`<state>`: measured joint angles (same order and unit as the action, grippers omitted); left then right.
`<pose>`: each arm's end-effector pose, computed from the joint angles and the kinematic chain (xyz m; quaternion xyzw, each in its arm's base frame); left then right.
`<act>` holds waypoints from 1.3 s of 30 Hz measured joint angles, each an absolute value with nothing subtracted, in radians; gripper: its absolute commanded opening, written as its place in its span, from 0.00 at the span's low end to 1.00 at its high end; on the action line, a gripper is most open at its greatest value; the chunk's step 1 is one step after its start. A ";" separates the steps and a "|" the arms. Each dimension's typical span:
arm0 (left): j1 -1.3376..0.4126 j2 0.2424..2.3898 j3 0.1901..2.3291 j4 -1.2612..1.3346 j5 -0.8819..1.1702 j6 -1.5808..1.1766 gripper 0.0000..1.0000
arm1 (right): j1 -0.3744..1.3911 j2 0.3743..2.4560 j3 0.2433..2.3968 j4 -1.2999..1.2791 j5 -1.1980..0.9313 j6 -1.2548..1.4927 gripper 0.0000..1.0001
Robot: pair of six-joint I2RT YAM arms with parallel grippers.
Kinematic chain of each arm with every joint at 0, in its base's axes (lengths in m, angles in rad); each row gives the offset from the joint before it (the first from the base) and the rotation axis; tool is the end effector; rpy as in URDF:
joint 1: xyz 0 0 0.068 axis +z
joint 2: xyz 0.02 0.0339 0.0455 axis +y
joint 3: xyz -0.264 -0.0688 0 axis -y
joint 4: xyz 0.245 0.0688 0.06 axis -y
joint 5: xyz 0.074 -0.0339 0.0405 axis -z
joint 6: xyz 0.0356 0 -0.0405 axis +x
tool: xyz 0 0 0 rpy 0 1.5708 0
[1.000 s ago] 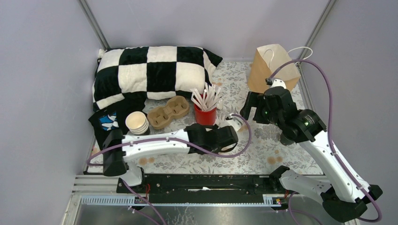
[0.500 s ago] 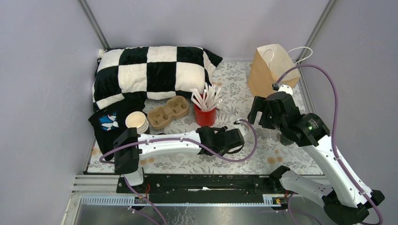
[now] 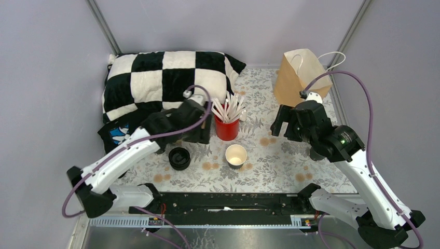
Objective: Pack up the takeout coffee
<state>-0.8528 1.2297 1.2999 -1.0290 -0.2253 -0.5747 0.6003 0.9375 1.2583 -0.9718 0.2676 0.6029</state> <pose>0.1601 -0.1712 0.3504 0.0978 0.9431 -0.1149 0.2964 0.1402 0.0846 0.3949 0.0604 0.8880 0.1504 0.4303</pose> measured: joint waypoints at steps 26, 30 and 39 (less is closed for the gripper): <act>-0.671 1.489 1.036 -1.033 -0.110 -0.464 0.38 | 0.600 0.970 1.246 -0.922 0.190 0.595 1.00; -0.671 1.497 1.026 -1.022 -0.114 -0.459 0.34 | 0.600 0.970 1.246 -0.922 0.190 0.595 1.00; -0.671 1.502 1.019 -1.021 -0.128 -0.448 0.24 | 0.600 0.969 1.245 -0.922 0.189 0.595 0.99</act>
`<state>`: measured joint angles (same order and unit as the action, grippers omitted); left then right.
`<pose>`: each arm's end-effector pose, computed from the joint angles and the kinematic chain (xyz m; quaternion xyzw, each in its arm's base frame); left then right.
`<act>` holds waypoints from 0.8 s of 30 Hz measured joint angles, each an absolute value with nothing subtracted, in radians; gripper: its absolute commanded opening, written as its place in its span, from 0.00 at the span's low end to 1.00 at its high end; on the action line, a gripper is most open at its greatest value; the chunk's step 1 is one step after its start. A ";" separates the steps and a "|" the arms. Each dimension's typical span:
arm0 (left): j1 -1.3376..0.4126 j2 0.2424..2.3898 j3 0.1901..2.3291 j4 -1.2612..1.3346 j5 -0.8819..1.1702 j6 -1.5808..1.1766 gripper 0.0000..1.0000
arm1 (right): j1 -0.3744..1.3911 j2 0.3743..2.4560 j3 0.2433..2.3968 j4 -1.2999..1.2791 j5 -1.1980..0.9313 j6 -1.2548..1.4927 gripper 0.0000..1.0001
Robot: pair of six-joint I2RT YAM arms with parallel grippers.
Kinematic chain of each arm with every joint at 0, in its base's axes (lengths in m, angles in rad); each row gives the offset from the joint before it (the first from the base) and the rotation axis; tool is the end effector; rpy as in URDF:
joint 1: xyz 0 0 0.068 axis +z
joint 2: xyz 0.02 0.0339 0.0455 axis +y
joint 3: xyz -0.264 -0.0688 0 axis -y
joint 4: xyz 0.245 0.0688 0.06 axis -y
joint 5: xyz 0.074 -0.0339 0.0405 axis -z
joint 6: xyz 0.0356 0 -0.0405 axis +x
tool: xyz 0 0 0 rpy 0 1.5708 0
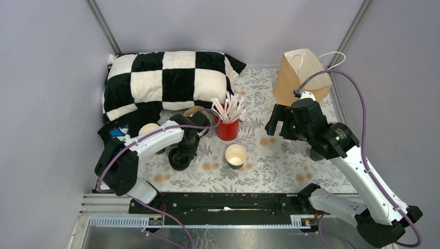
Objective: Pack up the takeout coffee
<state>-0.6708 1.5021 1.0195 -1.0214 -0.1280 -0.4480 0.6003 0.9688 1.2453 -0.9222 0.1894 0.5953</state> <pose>0.2018 -0.1544 0.2073 0.1088 0.9915 0.0365 0.0622 0.1497 0.0944 0.3901 0.0400 0.8910 0.1801 0.4148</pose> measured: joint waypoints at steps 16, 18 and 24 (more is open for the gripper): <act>-0.671 1.502 1.036 -1.052 -0.143 -0.445 0.13 | 0.600 0.969 1.238 -0.921 0.189 0.595 0.99; -0.671 1.501 1.050 -1.064 -0.142 -0.447 0.12 | 0.600 0.969 1.237 -0.921 0.189 0.595 0.99; -0.671 1.495 1.146 -1.132 -0.137 -0.474 0.11 | 0.600 0.980 1.236 -0.910 0.186 0.590 0.99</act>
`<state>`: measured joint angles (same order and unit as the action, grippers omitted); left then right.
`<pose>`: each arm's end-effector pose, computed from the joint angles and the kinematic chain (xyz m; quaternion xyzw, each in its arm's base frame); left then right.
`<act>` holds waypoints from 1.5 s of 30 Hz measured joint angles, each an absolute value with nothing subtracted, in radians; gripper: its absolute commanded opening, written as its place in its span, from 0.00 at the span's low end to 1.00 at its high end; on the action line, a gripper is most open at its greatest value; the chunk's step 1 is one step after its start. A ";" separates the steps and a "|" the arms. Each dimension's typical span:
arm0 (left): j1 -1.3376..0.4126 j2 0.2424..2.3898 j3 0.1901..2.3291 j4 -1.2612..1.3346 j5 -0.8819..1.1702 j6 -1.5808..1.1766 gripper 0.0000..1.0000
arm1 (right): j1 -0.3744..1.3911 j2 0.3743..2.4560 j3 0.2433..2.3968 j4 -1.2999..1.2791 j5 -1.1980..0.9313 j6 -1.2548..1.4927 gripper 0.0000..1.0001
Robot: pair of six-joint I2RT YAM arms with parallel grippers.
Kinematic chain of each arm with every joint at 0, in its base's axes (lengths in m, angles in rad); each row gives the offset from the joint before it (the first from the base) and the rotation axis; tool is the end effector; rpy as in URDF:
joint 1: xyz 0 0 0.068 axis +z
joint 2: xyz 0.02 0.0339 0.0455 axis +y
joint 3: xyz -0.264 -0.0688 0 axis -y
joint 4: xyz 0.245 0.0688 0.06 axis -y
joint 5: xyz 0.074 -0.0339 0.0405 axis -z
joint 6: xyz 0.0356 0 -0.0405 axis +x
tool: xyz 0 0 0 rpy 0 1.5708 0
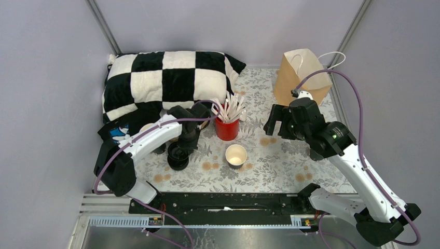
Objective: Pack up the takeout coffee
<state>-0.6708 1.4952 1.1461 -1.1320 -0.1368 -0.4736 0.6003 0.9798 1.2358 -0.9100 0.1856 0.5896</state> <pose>0.2071 -0.1582 0.2405 0.0951 0.9921 0.0332 0.0746 0.1533 0.0970 0.3865 0.0362 0.8931 0.1781 0.4115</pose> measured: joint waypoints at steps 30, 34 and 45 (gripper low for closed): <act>-0.389 1.168 1.164 0.319 0.864 -1.573 0.10 | 0.610 1.229 1.414 -0.166 -0.650 0.837 1.00; -0.389 1.164 1.164 0.410 0.880 -1.622 0.09 | 0.608 1.228 1.367 -0.045 -0.661 0.909 1.00; -0.389 1.164 1.162 0.459 0.903 -1.658 0.09 | 0.602 1.229 1.327 0.123 -0.675 1.032 1.00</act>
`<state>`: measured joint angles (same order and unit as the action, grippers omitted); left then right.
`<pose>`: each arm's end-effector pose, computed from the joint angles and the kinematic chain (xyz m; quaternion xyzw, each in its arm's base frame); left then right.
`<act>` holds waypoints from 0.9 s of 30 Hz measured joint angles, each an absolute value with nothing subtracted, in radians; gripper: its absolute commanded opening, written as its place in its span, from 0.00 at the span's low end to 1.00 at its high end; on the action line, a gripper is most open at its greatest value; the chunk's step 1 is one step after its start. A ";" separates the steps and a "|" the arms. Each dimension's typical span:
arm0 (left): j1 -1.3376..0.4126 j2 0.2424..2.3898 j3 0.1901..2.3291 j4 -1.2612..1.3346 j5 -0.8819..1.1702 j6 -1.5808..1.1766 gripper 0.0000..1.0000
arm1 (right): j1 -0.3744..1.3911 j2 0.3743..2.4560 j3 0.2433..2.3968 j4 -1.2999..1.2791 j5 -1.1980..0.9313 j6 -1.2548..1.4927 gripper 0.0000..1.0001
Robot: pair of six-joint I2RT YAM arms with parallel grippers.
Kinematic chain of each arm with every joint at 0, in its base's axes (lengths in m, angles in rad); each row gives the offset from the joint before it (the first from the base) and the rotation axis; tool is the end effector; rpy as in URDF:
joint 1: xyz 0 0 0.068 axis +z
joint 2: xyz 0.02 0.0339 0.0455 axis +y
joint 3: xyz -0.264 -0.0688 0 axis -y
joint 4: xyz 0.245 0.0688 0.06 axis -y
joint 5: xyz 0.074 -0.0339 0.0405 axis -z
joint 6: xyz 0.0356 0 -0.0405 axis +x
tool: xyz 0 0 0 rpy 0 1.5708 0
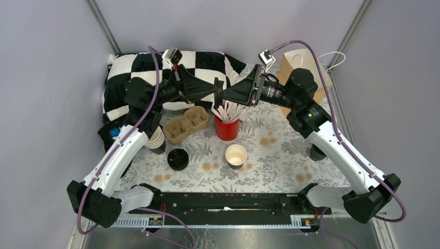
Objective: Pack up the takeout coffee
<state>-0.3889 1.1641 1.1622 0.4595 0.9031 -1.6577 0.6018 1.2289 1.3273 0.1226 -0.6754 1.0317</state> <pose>0.2178 -0.1195 0.4579 0.0167 0.6025 -0.7723 0.2008 0.2089 0.1705 0.4683 -0.1270 0.6311 0.6787 0.3534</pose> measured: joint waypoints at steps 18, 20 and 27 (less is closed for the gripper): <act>-0.388 1.153 1.151 0.450 0.906 -1.658 0.07 | 0.601 1.232 1.264 0.151 -0.666 1.068 1.00; -0.388 1.152 1.151 0.449 0.907 -1.657 0.07 | 0.601 1.232 1.262 0.148 -0.667 1.069 1.00; -0.388 1.152 1.151 0.445 0.909 -1.657 0.07 | 0.601 1.236 1.263 0.164 -0.675 1.075 1.00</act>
<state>-0.3882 1.1519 1.1511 0.4450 0.9092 -1.6573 0.6010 1.2362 1.2629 0.1638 -0.6746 1.0752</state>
